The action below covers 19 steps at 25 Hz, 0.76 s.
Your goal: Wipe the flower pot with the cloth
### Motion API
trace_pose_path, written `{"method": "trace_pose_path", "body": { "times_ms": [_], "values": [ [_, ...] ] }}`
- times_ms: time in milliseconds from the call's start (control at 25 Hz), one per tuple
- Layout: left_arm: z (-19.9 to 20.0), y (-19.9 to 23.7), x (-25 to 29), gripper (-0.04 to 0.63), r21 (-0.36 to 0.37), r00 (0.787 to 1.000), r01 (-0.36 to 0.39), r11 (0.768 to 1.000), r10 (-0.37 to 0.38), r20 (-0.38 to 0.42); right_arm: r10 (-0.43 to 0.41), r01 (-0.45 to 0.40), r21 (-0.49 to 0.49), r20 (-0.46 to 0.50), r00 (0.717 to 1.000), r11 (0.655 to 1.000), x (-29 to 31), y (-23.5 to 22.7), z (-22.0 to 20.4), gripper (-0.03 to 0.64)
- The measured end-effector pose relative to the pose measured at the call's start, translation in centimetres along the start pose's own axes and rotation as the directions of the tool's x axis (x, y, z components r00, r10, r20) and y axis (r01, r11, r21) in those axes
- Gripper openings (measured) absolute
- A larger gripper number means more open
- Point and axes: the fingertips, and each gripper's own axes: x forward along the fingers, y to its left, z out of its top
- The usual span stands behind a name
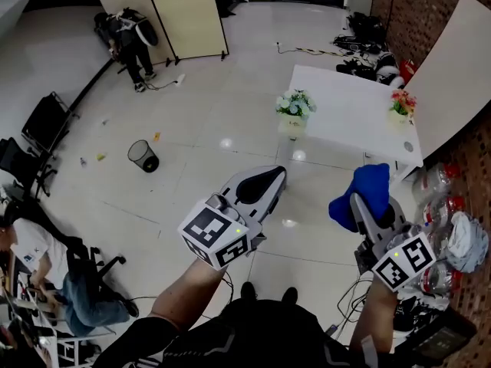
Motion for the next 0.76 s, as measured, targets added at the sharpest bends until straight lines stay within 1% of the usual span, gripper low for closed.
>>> {"method": "trace_pose_path", "body": {
  "times_ms": [160,320,560,760],
  "values": [
    [0.7,-0.2,-2.1,0.005,0.014,1.000,0.014,1.000,-0.014,0.015,-0.018,0.019,-0.005,0.007,1.000,1.000,0.1,1.9,0.2,0.077],
    [0.8,0.4,-3.9,0.005,-0.004,1.000,0.002,1.000,-0.001,0.023,-0.024,0.024,-0.033,-0.008,1.000,0.999,0.3,3.4,0.3,0.077],
    [1.0,1.1,-5.3,0.005,0.031,0.999,-0.045,0.999,0.044,0.017,-0.015,0.015,-0.033,0.005,1.000,0.999,0.5,4.6,0.8,0.077],
    [0.8,0.8,-5.9,0.005,0.048,0.999,-0.045,0.998,0.045,0.009,-0.016,0.017,-0.022,0.015,1.000,1.000,0.5,5.1,0.8,0.077]
  ]
}}
